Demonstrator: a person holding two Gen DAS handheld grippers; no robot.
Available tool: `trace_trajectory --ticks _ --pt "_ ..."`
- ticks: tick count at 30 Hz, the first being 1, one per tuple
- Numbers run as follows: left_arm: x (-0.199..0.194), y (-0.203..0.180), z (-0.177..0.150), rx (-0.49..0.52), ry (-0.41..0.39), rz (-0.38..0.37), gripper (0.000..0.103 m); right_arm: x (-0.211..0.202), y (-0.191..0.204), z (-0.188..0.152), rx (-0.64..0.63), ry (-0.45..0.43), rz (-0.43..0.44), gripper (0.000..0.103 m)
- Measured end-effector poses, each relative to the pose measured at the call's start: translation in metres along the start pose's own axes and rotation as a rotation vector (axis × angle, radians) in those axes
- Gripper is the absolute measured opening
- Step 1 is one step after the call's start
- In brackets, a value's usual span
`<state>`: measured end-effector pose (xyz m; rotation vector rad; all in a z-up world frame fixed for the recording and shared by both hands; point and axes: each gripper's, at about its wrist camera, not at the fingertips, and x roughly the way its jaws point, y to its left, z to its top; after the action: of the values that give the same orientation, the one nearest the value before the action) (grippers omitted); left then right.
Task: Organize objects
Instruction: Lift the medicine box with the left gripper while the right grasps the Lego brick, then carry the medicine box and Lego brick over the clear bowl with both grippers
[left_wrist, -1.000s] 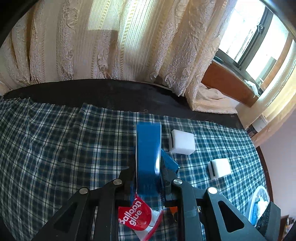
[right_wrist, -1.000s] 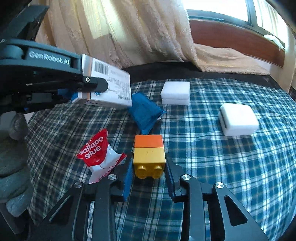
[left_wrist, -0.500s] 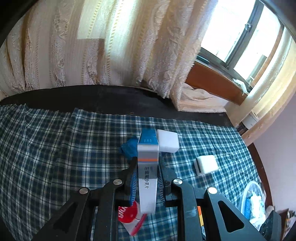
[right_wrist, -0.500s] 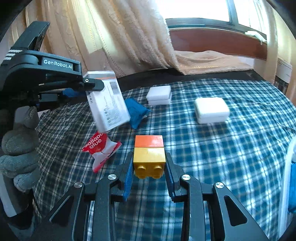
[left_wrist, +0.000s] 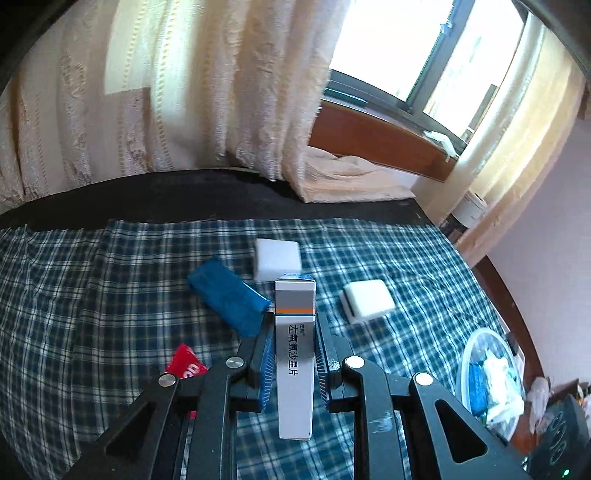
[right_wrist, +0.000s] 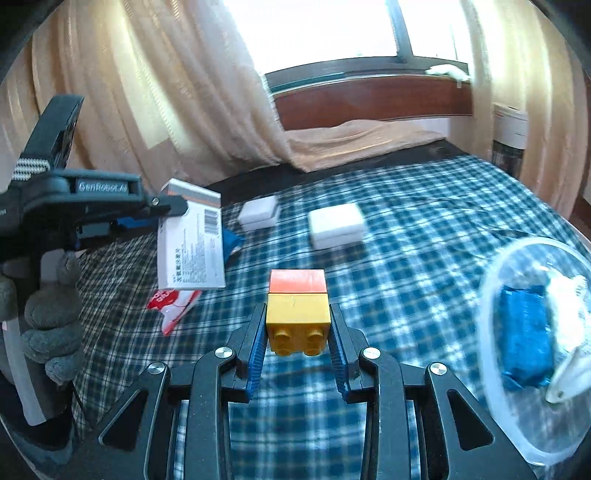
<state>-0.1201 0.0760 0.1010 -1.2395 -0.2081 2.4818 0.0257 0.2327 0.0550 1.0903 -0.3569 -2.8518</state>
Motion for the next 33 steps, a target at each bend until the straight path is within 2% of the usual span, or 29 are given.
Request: trace_trajectory --ticks 20,27,33 --pt "-0.003 -0.054 -0.022 0.124 0.031 -0.079 0.021 -0.096 -0.1 -0.01 0.185 -0.157 -0.204 0.032" --pt "-0.007 -0.076 -0.025 0.16 0.042 -0.105 0.021 -0.119 -0.132 -0.017 0.241 -0.188 -0.275 0.032" --pt "-0.009 -0.104 -0.028 0.205 0.047 -0.131 0.021 -0.13 -0.153 -0.024 0.276 -0.207 -0.296 0.032"
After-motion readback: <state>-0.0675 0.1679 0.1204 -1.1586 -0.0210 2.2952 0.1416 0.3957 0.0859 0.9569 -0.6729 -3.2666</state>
